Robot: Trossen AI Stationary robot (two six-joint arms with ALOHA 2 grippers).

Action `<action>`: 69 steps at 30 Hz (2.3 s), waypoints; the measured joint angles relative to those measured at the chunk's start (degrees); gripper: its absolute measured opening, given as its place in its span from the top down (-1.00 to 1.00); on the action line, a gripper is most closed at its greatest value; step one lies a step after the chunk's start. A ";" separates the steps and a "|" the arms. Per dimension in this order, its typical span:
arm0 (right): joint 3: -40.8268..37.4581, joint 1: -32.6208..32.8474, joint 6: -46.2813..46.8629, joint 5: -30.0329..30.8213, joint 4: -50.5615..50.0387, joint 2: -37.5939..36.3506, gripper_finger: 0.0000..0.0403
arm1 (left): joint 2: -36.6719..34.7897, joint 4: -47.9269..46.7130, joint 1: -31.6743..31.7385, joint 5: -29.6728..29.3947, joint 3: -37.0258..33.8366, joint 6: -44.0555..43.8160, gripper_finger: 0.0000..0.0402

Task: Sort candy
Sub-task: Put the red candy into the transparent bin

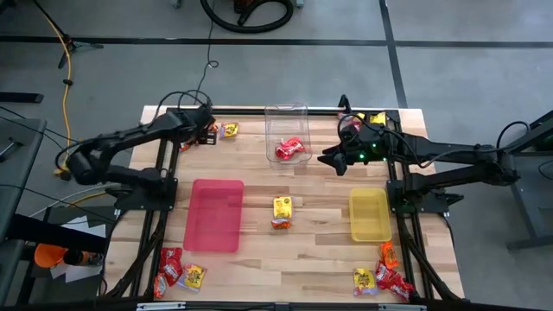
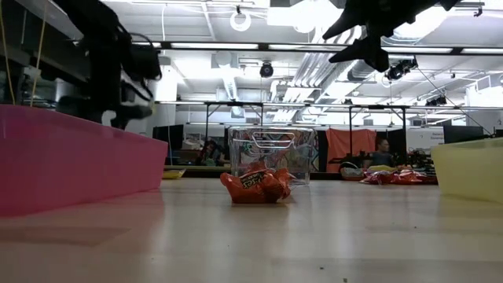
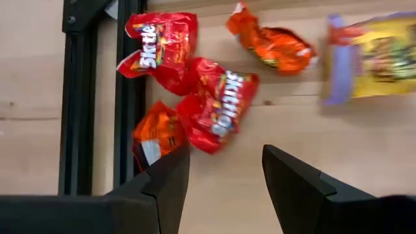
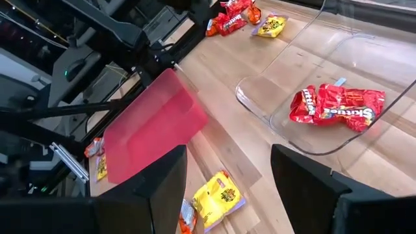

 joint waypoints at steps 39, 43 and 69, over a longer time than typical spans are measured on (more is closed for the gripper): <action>0.00 0.02 -3.84 0.47 5.20 0.02 -0.08 | -17.27 16.92 -3.37 24.80 -0.07 10.77 0.99; 0.00 -0.04 -7.21 6.22 12.82 0.02 -0.08 | -19.71 34.97 -14.62 24.91 -0.02 5.80 1.00; 0.02 -0.04 -13.35 13.52 28.37 0.02 -0.08 | 22.43 41.43 -24.13 17.07 25.17 18.21 0.57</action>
